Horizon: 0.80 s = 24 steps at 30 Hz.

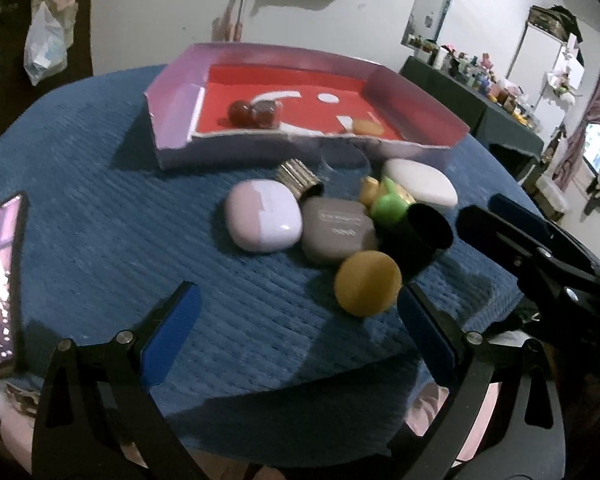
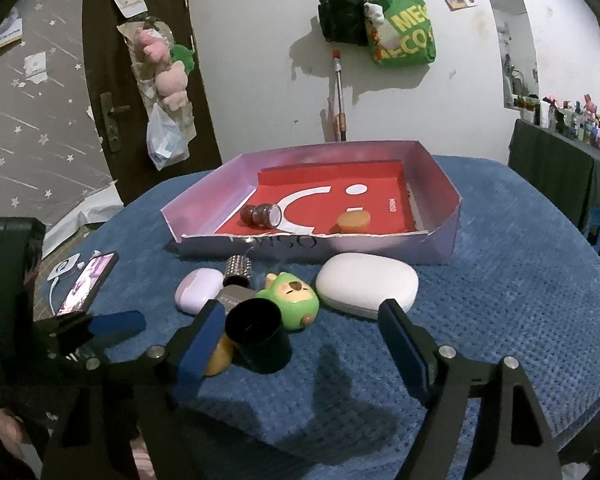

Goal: Organize rigid objects
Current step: 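Grasp the black cup with the right tool while the left tool grasps the tan round sponge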

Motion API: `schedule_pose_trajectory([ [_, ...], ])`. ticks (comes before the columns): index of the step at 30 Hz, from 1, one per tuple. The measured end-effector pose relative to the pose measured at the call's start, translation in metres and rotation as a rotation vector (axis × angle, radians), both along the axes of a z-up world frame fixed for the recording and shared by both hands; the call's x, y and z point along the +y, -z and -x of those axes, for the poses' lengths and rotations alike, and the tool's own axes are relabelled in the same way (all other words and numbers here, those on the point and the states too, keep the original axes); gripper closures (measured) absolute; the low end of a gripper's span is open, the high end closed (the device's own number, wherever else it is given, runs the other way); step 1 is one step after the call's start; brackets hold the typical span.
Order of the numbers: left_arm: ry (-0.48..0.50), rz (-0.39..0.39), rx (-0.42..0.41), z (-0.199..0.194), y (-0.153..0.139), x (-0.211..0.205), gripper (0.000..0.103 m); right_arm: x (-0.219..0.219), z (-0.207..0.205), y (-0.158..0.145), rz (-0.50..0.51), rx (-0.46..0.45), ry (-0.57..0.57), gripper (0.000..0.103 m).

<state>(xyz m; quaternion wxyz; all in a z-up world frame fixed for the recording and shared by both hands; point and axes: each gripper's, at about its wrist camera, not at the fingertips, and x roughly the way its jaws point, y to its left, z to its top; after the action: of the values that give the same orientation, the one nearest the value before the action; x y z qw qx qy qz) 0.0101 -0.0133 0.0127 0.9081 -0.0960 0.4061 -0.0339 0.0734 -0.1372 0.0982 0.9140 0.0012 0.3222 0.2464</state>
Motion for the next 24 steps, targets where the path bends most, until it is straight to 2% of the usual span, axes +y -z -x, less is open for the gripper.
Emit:
schedule_pose_trajectory([
  [12, 0.060, -0.018, -0.022, 0.001, 0.008, -0.018, 0.004, 0.009, -0.007, 0.015, -0.030, 0.107, -0.058, 0.040],
  [16, 0.066, -0.002, -0.036, 0.000, 0.007, -0.016, 0.016, 0.016, -0.007, 0.019, -0.036, 0.131, -0.077, 0.042],
  [20, 0.081, 0.010, -0.047, 0.000, 0.007, -0.016, 0.022, 0.020, -0.007, 0.019, -0.051, 0.148, -0.097, 0.049],
  [24, 0.097, 0.012, -0.054, -0.001, 0.008, -0.019, 0.029, 0.024, -0.006, 0.017, -0.043, 0.148, -0.114, 0.050],
])
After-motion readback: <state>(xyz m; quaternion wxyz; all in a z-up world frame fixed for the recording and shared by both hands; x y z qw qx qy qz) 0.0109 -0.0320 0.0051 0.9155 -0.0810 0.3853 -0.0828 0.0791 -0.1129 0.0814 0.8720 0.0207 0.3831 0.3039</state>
